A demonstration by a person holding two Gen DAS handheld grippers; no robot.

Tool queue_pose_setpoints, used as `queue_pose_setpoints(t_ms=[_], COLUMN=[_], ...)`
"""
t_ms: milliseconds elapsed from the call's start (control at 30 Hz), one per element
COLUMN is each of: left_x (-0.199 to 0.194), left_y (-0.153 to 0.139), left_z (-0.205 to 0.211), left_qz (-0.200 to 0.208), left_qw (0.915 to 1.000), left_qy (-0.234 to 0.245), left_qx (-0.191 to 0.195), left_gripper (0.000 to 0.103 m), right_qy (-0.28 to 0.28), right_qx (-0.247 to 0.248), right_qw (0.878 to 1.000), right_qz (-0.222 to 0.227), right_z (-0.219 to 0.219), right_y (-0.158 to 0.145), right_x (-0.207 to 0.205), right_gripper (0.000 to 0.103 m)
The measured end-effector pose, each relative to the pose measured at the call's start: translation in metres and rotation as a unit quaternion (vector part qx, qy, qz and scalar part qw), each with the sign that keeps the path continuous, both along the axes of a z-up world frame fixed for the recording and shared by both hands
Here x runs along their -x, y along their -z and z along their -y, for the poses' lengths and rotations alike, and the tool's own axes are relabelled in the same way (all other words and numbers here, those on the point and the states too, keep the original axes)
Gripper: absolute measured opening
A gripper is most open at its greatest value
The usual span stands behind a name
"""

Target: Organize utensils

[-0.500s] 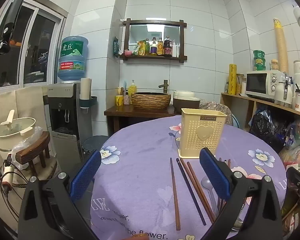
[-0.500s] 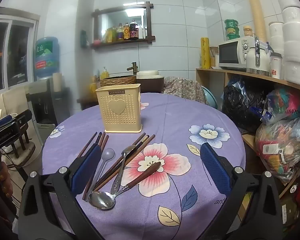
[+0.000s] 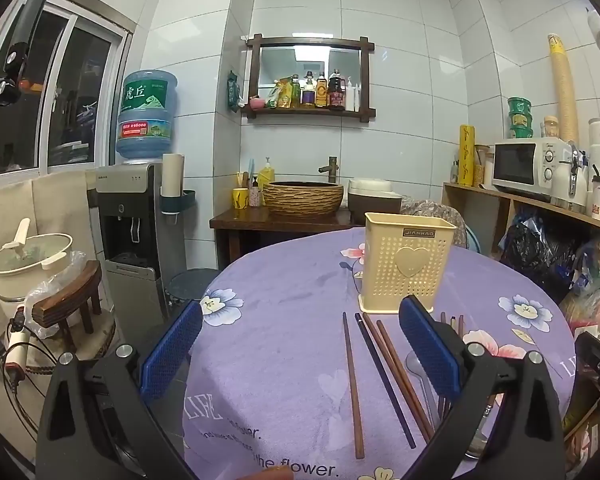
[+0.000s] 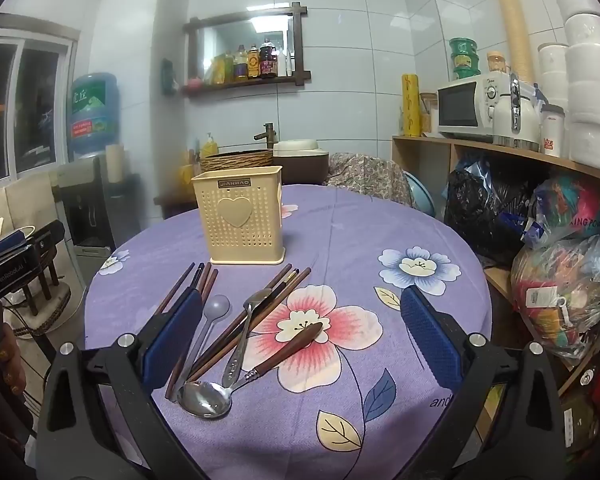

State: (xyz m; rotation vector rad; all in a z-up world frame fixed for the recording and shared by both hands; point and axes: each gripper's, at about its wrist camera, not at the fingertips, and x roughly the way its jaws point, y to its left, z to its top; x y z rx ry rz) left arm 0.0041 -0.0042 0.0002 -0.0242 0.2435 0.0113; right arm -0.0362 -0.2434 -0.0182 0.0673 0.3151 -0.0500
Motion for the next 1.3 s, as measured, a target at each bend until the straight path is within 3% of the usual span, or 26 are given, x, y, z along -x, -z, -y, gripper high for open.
queue_pose_setpoints(t_ms=[1300], left_x=[0.0], left_y=[0.0069], left_z=[-0.0048], left_qz=[-0.008], left_qw=[0.9999], left_qy=[0.004], left_qx=[-0.007], left_gripper=[0.098], right_qy=[0.0], right_qx=[-0.002], right_qw=[1.0], right_qz=[-0.003], right_z=[-0.0005], right_y=[0.0016], right_x=[-0.001], right_gripper=[0.098])
